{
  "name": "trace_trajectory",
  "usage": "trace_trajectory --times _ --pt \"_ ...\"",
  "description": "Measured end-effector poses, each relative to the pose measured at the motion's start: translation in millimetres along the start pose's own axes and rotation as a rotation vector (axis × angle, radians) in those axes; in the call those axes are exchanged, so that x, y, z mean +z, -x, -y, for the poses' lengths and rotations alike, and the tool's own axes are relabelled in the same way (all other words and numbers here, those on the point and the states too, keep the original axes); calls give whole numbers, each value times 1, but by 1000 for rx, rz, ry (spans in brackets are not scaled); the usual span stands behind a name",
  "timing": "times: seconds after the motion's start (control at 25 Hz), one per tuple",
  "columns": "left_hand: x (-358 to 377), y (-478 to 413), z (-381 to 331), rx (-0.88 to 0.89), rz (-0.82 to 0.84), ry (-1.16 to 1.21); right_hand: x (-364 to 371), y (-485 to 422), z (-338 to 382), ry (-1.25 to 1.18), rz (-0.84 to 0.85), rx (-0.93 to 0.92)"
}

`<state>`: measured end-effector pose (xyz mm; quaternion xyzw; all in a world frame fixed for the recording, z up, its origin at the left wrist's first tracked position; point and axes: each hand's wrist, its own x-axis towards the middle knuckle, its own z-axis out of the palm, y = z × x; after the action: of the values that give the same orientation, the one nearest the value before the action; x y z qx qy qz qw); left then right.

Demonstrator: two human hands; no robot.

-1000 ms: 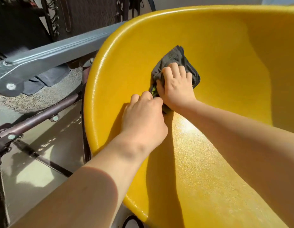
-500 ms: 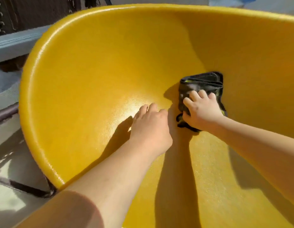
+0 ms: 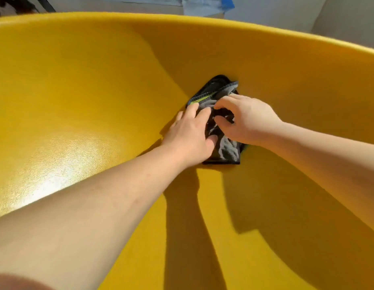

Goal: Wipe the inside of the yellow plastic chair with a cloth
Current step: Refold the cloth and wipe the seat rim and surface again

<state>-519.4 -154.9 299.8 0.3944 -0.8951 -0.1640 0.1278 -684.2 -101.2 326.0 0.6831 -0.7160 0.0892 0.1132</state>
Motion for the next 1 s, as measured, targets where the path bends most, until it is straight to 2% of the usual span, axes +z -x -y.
trace_trajectory --times 0.08,0.16,0.24,0.32,0.36,0.44,0.52,0.6,0.72,0.8,0.92,1.0 --pt "22 -25 -29 11 101 -56 -9 18 -11 23 -141 31" --pt "59 -34 -45 -14 145 -236 -14 30 -27 61 -172 96" --pt "83 -36 -41 38 8 -362 -16 34 -40 20 -177 162" --pt "80 -42 -18 129 -146 -345 -10 35 -42 -32 -171 158" --pt "71 -45 -3 142 -170 -368 -7 35 -42 -50 -165 142" --pt "55 -46 34 67 -226 -472 -3 37 -45 -67 -153 128" --pt "41 -41 54 -182 -326 -349 -3 41 -52 -45 -151 132" --pt "41 -46 43 -393 -411 -72 -9 49 -64 32 -148 123" --pt "47 -74 -24 -541 -462 291 -34 73 -78 165 -93 46" --pt "56 -89 -93 -416 -360 469 -63 96 -87 255 -73 9" --pt "78 -77 -200 -69 -116 552 -106 139 -103 440 -89 21" --pt "89 -52 -244 56 -11 602 -130 171 -117 534 -100 70"
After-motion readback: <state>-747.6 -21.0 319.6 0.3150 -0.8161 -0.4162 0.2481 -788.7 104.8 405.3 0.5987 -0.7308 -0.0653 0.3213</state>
